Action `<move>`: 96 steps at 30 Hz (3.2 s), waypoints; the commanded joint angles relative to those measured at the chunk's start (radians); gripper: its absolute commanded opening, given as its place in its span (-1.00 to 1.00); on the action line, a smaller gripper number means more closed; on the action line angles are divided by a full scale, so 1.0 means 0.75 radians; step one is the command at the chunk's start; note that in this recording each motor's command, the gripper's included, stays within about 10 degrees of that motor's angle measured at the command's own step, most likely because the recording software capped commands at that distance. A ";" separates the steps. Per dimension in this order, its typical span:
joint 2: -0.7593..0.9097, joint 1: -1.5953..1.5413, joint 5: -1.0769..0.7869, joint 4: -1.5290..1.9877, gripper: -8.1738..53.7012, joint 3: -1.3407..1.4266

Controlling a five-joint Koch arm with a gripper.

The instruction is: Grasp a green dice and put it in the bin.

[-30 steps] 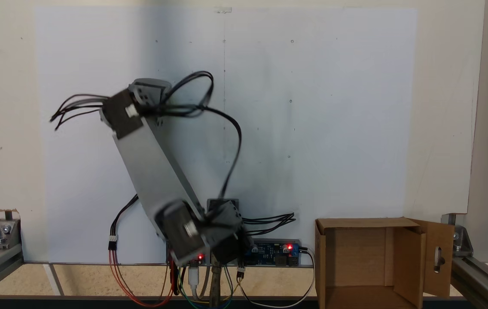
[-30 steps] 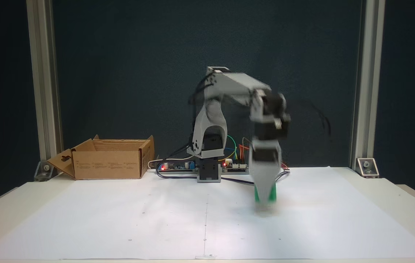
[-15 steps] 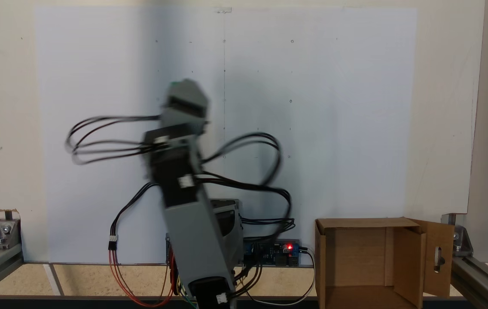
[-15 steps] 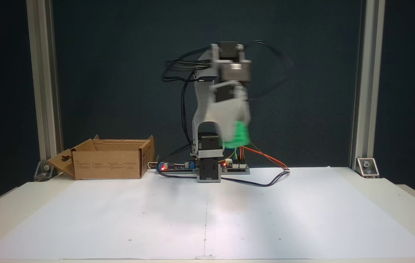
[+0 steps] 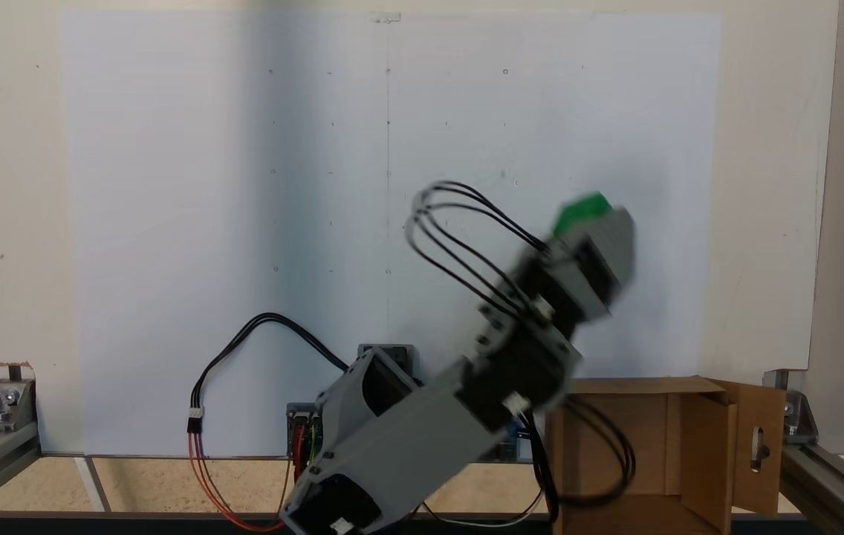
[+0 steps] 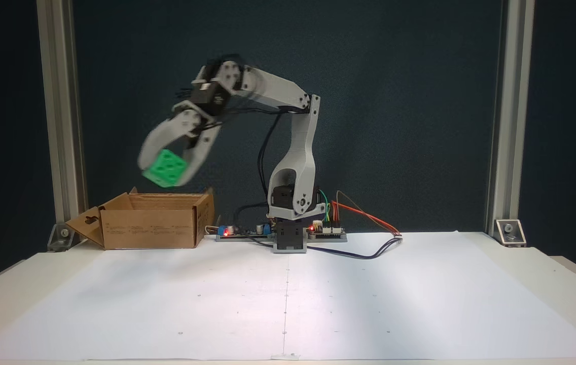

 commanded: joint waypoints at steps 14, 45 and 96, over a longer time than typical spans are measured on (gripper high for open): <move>-0.016 0.861 -0.618 -0.018 -0.36 -0.037; -0.425 1.280 -0.839 -0.176 0.59 -0.086; 0.787 -1.133 -0.135 -1.801 0.66 1.651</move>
